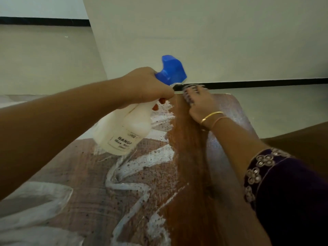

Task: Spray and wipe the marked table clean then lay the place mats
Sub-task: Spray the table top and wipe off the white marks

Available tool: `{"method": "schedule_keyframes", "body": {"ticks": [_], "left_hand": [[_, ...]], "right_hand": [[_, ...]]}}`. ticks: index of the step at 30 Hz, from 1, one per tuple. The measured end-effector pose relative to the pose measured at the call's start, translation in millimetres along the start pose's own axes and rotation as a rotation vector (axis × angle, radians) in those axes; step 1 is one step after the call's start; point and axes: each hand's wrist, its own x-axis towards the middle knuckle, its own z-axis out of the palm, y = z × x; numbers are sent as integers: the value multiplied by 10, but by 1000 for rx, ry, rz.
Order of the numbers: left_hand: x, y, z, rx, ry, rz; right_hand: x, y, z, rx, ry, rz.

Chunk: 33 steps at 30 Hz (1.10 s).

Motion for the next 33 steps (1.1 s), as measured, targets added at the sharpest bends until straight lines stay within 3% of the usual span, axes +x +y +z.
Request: {"method": "schedule_keyframes", "body": {"ticks": [4, 7, 9, 11, 14, 16, 17, 21, 22, 27, 33], "left_hand": [[-173, -274, -230, -10, 79, -116], [-345, -401, -346, -41, 93, -176], [-442, -451, -415, -40, 90, -194], [-527, -519, -493, -41, 103, -195], [-564, -554, -518, -48, 88, -191], [-625, -598, -588, -74, 105, -195], [-645, -621, -608, -83, 113, -198], [-692, -682, -628, -74, 189, -192], [-687, -690, -624, -64, 215, -188], [-694, -740, -712, -113, 265, -182], [-813, -944, -868, -89, 258, -215]], "right_hand": [[-271, -880, 143, 3, -98, -320], [-405, -854, 117, 46, -169, -371], [-339, -501, 106, 96, -63, -323], [-226, -102, 83, 107, 45, -150], [-181, 230, -5, 45, 13, 207], [-96, 9, -9, 48, -26, 348], [-39, -191, 13, 60, -43, 321], [63, -1167, 181, 73, -103, -73], [41, -1303, 180, 83, -145, -88], [72, -1023, 165, 146, -126, -62], [120, -864, 108, 100, -69, 250]]}}
